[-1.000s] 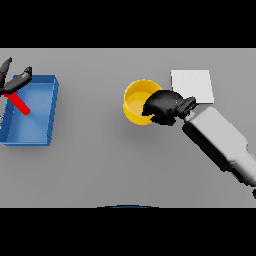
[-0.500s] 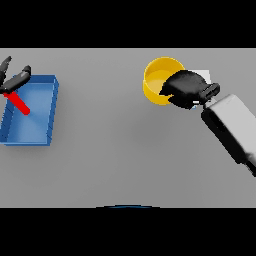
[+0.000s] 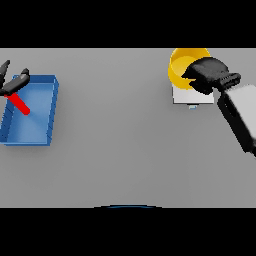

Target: Pick up the red beaker and tilt it to pour out 1 green nut into yellow bowl. Pick up the yellow bowl and place it on the metallic measuring scale.

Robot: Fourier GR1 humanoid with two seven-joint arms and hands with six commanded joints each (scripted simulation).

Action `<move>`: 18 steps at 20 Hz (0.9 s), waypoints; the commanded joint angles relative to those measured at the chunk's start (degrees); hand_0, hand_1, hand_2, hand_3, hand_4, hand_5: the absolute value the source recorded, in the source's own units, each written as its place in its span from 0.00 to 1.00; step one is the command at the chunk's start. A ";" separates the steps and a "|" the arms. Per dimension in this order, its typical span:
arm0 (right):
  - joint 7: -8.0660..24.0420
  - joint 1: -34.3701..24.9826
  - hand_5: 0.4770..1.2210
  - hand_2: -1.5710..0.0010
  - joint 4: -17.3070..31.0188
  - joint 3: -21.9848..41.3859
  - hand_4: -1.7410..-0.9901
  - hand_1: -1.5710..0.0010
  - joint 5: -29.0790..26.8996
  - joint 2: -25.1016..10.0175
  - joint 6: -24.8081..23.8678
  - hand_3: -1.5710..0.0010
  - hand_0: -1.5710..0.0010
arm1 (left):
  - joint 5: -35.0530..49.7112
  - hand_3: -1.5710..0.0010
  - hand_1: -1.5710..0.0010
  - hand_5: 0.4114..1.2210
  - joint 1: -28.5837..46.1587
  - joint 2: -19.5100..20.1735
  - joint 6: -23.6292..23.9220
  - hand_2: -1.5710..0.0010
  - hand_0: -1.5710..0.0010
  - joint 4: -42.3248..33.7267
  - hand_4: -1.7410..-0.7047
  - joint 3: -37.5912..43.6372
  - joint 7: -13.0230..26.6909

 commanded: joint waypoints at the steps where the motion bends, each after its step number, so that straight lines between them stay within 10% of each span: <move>1: -0.45 -0.59 1.00 0.02 2.53 -0.19 0.00 0.00 0.12 0.46 -0.77 0.26 0.00 | 0.04 1.00 1.00 0.44 0.30 0.60 -0.27 1.00 1.00 -0.61 0.85 0.15 0.08; 16: -4.49 -3.37 1.00 0.13 19.58 -1.63 0.00 0.00 0.64 3.57 -6.50 0.08 0.00 | -0.71 1.00 1.00 0.46 -0.92 0.06 -0.28 1.00 1.00 0.52 0.87 -0.61 1.13; 18: -4.62 -3.40 1.00 0.09 19.98 -1.73 0.00 0.05 0.53 3.65 -5.99 0.21 0.00 | -0.65 1.00 1.00 0.45 -0.56 0.39 -0.52 1.00 1.00 0.24 0.87 -0.55 0.88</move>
